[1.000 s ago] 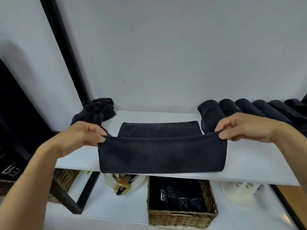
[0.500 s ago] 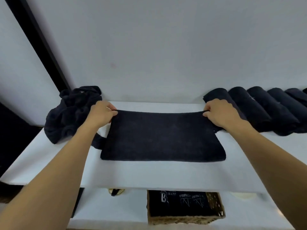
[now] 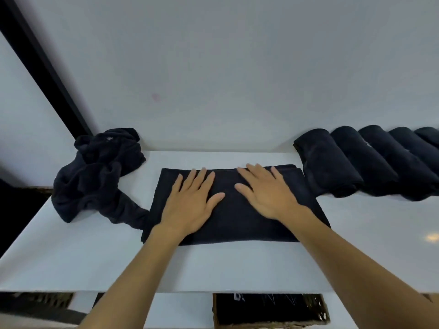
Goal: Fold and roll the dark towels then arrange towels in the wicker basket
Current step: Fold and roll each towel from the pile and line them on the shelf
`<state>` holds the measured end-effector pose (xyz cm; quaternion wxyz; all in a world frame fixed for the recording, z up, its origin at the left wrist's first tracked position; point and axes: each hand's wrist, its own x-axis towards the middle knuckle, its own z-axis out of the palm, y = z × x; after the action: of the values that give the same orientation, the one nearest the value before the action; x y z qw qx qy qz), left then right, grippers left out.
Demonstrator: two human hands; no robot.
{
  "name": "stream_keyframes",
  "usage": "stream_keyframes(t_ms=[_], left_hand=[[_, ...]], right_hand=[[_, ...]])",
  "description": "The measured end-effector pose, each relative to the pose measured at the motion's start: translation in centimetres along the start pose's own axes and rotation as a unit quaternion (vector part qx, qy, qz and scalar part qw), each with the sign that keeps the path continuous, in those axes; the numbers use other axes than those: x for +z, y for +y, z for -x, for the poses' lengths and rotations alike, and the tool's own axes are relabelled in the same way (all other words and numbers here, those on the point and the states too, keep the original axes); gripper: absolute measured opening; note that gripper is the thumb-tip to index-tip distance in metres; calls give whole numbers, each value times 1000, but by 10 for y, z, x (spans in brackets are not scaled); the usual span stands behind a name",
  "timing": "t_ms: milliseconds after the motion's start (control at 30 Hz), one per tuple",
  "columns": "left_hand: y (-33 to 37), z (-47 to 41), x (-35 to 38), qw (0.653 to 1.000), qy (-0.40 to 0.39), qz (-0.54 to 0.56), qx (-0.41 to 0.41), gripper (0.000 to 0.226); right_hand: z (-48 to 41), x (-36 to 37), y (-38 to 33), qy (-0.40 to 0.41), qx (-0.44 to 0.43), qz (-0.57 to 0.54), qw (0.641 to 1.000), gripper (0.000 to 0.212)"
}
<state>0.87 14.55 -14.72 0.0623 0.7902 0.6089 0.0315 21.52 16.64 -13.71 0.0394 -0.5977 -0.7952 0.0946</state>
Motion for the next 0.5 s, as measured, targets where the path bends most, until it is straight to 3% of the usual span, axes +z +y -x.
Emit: stream_keyframes(t_ms=[100, 267, 333, 400, 500], left_hand=[[-30, 16, -5, 1000, -8, 5, -12, 82], [-45, 58, -14, 997, -10, 9, 78, 93], [-43, 75, -14, 989, 40, 15, 141, 75], [-49, 72, -17, 972, 106, -29, 206, 41], [-62, 37, -34, 970, 125, -102, 185, 20]], right_hand=[[-6, -4, 38, -1, 45, 17, 999, 60], [-11, -20, 59, 31, 49, -18, 998, 45], [-10, -32, 59, 26, 35, 2, 999, 41], [-6, -45, 60, 8, 30, -4, 1000, 36], [7, -63, 61, -27, 65, -50, 996, 30]])
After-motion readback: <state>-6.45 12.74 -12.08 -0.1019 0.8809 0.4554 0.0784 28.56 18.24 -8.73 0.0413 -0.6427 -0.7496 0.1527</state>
